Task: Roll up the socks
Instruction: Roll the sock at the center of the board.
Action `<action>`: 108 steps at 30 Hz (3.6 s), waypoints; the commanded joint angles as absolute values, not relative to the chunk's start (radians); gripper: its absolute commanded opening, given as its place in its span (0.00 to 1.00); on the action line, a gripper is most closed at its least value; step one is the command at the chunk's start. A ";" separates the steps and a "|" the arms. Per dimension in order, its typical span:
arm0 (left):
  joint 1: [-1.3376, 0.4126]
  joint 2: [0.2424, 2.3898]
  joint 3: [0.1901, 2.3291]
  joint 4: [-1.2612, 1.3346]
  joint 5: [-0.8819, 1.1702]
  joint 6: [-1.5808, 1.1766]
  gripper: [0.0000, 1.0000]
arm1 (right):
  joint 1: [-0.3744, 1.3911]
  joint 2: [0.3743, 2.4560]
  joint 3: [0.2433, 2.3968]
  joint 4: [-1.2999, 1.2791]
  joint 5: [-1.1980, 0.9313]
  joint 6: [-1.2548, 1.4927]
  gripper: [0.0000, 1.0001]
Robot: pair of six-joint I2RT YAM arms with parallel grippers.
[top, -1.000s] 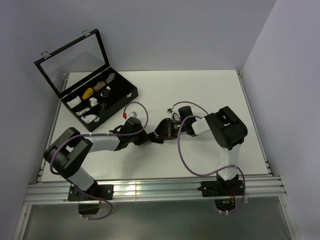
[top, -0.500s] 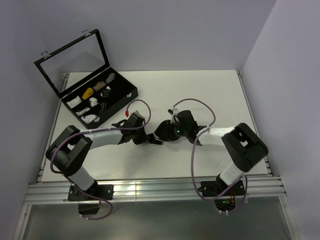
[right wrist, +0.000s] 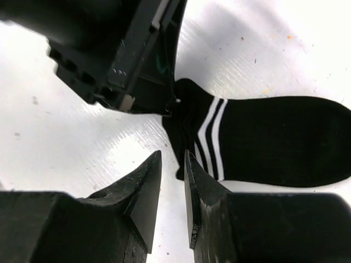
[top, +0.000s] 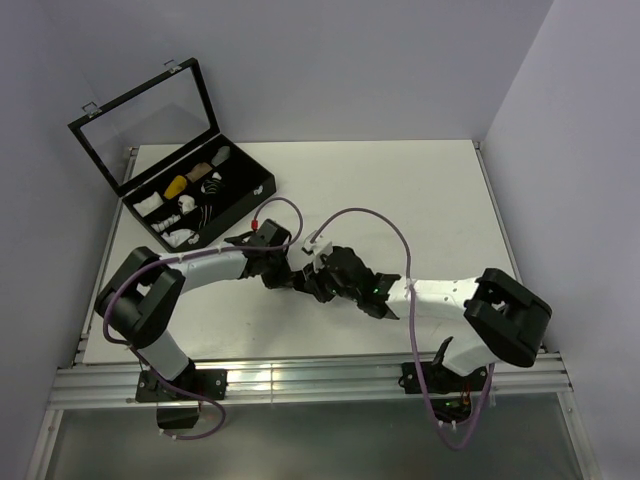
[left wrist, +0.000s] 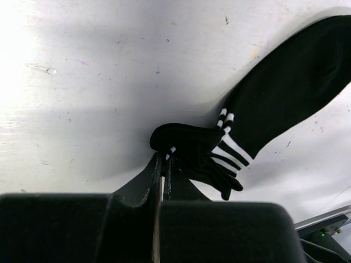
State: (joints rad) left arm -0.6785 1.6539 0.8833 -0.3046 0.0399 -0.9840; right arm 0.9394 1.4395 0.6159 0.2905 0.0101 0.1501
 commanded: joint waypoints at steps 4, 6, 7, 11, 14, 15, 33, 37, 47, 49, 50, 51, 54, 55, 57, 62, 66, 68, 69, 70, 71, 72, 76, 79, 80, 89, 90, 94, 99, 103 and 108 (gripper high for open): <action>-0.666 1.689 0.896 -0.416 0.049 -0.922 0.00 | 0.991 1.503 0.660 0.281 0.123 0.066 0.29; -0.664 1.689 0.899 -0.422 0.048 -0.917 0.00 | 1.008 1.525 0.667 0.278 0.133 0.058 0.26; -0.663 1.689 0.899 -0.420 0.049 -0.916 0.00 | 1.009 1.534 0.672 0.279 0.133 0.054 0.25; -0.660 1.687 0.899 -0.422 0.057 -0.910 0.00 | 1.025 1.575 0.696 0.262 0.161 0.046 0.24; -0.658 1.686 0.900 -0.422 0.060 -0.905 0.00 | 1.029 1.610 0.712 0.246 0.193 0.054 0.23; -0.658 1.686 0.900 -0.420 0.060 -0.902 0.00 | 1.029 1.618 0.719 0.238 0.210 0.057 0.22; -0.650 1.674 0.882 -0.416 0.060 -0.885 0.00 | 0.916 1.687 0.764 0.100 0.072 0.270 0.18; -0.647 1.667 0.877 -0.413 0.046 -0.893 0.00 | 0.870 1.669 0.742 0.077 0.005 0.354 0.19; -0.637 1.655 0.857 -0.397 0.032 -0.922 0.00 | 0.736 1.655 0.690 0.066 -0.149 0.486 0.22; -0.637 1.654 0.868 -0.400 0.031 -0.919 0.00 | 0.739 1.615 0.690 0.054 -0.118 0.459 0.26; -0.637 1.654 0.870 -0.402 0.031 -0.919 0.00 | 0.755 1.600 0.695 0.045 -0.097 0.442 0.28; -0.637 1.655 0.873 -0.403 0.032 -0.917 0.00 | 0.767 1.588 0.710 0.034 -0.072 0.427 0.31; -0.635 1.660 0.891 -0.416 0.032 -0.911 0.00 | 0.834 1.539 0.742 0.008 0.023 0.345 0.33; -0.637 1.661 0.897 -0.419 0.031 -0.910 0.00 | 0.853 1.523 0.745 0.008 0.046 0.313 0.35; -0.637 1.666 0.903 -0.425 0.032 -0.904 0.00 | 0.908 1.508 0.749 0.015 0.101 0.269 0.35; -0.637 1.667 0.908 -0.428 0.038 -0.894 0.00 | 0.991 1.463 0.718 0.104 0.143 0.174 0.36; -0.637 1.672 0.911 -0.430 0.043 -0.887 0.00 | 1.028 1.468 0.726 0.120 0.166 0.101 0.40; -0.637 1.674 0.913 -0.433 0.048 -0.885 0.00 | 1.040 1.483 0.747 0.112 0.167 0.068 0.41; -0.637 1.675 0.913 -0.431 0.049 -0.884 0.00 | 1.045 1.489 0.752 0.110 0.169 0.048 0.41; -0.637 1.674 0.914 -0.434 0.049 -0.882 0.01 | 1.055 1.496 0.756 0.117 0.164 0.041 0.41; -0.637 1.674 0.916 -0.433 0.048 -0.882 0.00 | 1.058 1.500 0.762 0.120 0.161 0.034 0.42; -0.637 1.671 0.916 -0.434 0.046 -0.882 0.00 | 1.061 1.517 0.765 0.123 0.160 0.025 0.42; -0.635 1.669 0.914 -0.434 0.049 -0.877 0.00 | 1.072 1.546 0.778 0.135 0.170 0.021 0.42; -0.635 1.669 0.911 -0.433 0.049 -0.879 0.00 | 1.080 1.568 0.776 0.152 0.167 0.021 0.41; -0.635 1.669 0.911 -0.433 0.051 -0.879 0.00 | 1.081 1.574 0.781 0.150 0.170 0.020 0.41; -0.635 1.666 0.911 -0.434 0.052 -0.874 0.00 | 1.083 1.666 0.808 0.147 0.190 0.015 0.40; -0.635 1.666 0.913 -0.436 0.054 -0.876 0.00 | 1.083 1.673 0.810 0.146 0.195 0.015 0.40; -0.635 1.660 0.910 -0.439 0.051 -0.871 0.00 | 1.083 1.677 0.793 0.164 0.232 0.029 0.40; -0.634 1.657 0.907 -0.439 0.055 -0.870 0.00 | 1.083 1.649 0.781 0.167 0.261 0.032 0.41; -0.634 1.652 0.907 -0.440 0.054 -0.868 0.00 | 1.083 1.654 0.795 0.153 0.278 0.029 0.41; -0.632 1.649 0.904 -0.440 0.052 -0.865 0.00 | 1.083 1.651 0.787 0.163 0.293 0.035 0.41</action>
State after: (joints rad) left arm -0.6399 1.6577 0.9039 -0.3717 0.0830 -0.9024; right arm 1.0760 1.6669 0.7746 0.1383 0.2447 0.0315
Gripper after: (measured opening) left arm 0.037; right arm 0.412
